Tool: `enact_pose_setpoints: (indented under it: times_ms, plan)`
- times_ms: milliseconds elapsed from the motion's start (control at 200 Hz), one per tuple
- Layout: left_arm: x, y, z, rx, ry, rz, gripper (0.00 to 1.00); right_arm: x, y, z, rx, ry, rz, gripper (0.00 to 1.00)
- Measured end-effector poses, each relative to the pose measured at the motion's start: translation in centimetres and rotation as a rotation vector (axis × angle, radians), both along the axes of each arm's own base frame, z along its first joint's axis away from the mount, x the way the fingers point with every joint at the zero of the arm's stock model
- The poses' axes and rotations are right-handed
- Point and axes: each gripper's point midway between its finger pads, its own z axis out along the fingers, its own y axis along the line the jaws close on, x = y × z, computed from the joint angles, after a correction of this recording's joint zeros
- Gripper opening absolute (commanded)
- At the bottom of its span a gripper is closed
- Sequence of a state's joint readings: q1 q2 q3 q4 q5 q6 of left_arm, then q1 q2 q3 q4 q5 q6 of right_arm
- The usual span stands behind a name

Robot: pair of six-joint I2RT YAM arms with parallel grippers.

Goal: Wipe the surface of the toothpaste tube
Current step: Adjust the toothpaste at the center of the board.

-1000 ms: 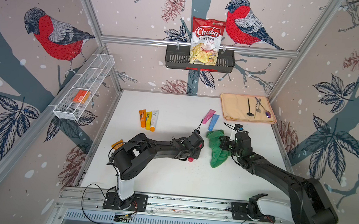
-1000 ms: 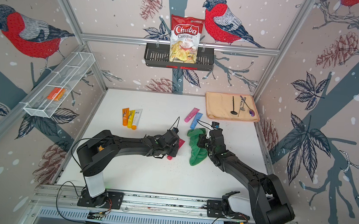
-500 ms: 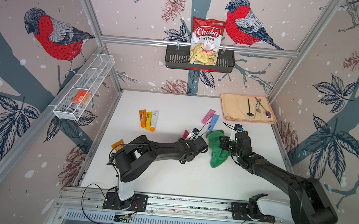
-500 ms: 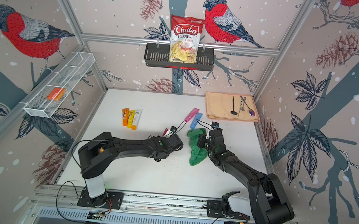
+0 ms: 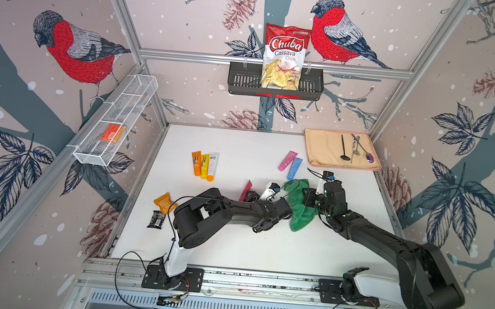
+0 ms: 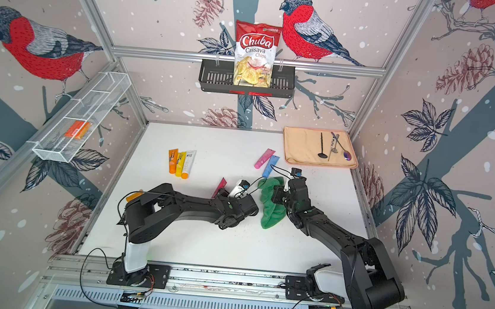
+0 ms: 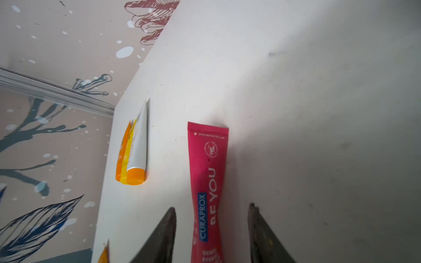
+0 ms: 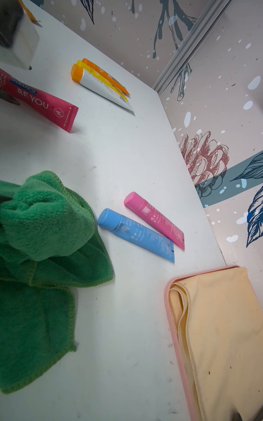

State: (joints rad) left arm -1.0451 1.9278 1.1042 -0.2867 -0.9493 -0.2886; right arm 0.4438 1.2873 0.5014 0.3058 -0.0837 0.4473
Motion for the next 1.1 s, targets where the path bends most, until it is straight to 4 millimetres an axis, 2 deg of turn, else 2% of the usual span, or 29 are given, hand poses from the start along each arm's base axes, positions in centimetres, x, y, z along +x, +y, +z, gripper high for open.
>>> enact_pose_setpoints:
  times_ms: [100,205,310,400,470,580,655,740,940,1101]
  plan:
    - [-1.1,-1.6,1.1,-0.158,0.063,-0.063,0.55,0.0,0.0,0.0,0.0,0.0,0.001,0.0]
    - [-2.1,-2.2,4.0,-0.372,0.103,-0.115,0.56,0.0,0.0,0.0,0.001,0.0,0.001,0.0]
    - [-2.1,0.0,6.9,-0.587,0.121,-0.11,0.58,0.0,0.1,0.0,0.002,0.0,0.003,0.0]
    - [-2.2,2.6,7.9,-0.72,0.133,-0.081,0.58,0.0,0.1,0.0,0.001,0.002,0.004,0.0]
    - [-2.7,4.1,7.2,-0.8,0.173,-0.069,0.59,0.1,0.1,-0.1,0.001,0.004,0.005,0.0]
    - [-3.5,7.4,4.1,-0.889,0.24,0.016,0.59,0.0,0.2,-0.1,0.003,0.007,0.009,0.0]
    - [-4.2,8.4,2.4,-0.953,0.293,0.042,0.6,0.0,0.2,-0.1,0.004,0.007,0.01,0.0]
    - [-4.4,8.5,1.3,-1.014,0.337,0.052,0.6,0.0,0.3,-0.1,0.005,0.008,0.012,0.0]
    - [-3.3,7.8,0.6,-1.101,0.373,0.038,0.6,0.1,0.4,-0.2,0.005,0.012,0.016,0.0]
    - [-2.4,7.5,-0.8,-1.125,0.43,0.046,0.59,0.1,0.4,-0.3,0.006,0.015,0.018,0.0]
